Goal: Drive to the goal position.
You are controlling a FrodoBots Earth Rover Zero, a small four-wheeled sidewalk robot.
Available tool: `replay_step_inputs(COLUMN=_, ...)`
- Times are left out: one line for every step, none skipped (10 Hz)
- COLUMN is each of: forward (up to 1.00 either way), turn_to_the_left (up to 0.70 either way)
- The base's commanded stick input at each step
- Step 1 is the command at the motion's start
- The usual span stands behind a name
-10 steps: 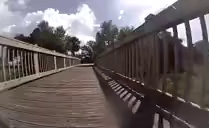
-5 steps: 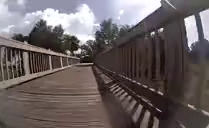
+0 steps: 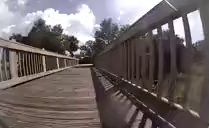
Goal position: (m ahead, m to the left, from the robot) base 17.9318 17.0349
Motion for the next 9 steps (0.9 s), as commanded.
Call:
replay_step_inputs(forward=0.85, turn_to_the_left=0.00)
replay_step_inputs(forward=0.85, turn_to_the_left=0.00)
replay_step_inputs(forward=0.85, turn_to_the_left=0.00)
replay_step_inputs(forward=0.85, turn_to_the_left=0.00)
replay_step_inputs(forward=0.85, turn_to_the_left=0.00)
replay_step_inputs(forward=0.85, turn_to_the_left=0.00)
replay_step_inputs(forward=0.85, turn_to_the_left=0.00)
replay_step_inputs(forward=0.85, turn_to_the_left=0.00)
replay_step_inputs(forward=0.85, turn_to_the_left=0.00)
